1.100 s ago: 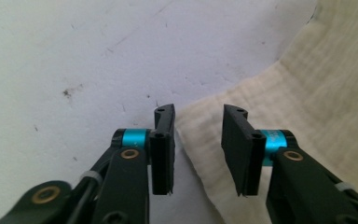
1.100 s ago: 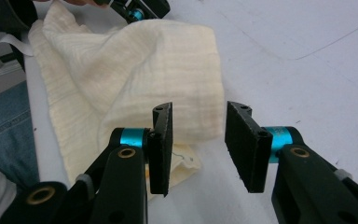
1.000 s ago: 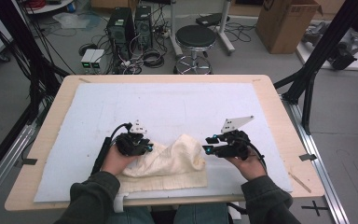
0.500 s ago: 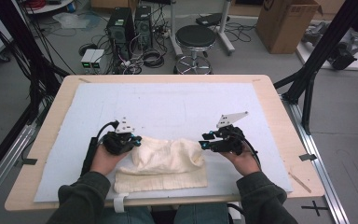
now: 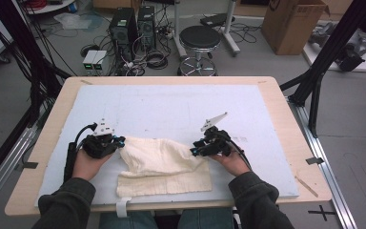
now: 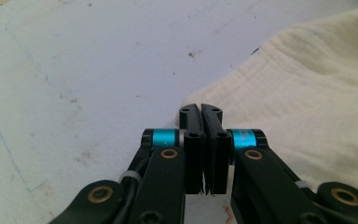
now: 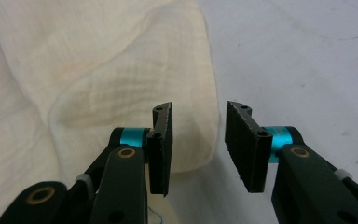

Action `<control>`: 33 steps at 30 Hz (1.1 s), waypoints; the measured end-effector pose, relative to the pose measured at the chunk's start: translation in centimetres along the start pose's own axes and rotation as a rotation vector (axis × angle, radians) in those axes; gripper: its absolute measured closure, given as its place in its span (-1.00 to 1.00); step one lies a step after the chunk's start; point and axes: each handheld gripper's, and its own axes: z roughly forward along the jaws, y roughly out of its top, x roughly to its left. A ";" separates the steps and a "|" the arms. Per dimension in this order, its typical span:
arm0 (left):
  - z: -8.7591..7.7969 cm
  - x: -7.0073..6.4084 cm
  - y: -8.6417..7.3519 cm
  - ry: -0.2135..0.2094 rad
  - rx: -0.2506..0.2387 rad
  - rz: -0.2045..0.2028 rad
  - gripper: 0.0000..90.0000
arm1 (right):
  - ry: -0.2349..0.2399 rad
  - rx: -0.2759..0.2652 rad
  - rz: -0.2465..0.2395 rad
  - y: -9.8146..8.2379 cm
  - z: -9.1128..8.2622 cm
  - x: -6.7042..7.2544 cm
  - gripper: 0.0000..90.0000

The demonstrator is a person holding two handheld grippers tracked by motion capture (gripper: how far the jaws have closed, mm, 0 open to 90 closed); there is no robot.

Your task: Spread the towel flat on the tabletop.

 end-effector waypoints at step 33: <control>1.8 1.0 2.6 0.010 -0.097 -0.074 0.94 | -0.202 -0.074 -0.009 2.7 -5.6 -1.5 0.93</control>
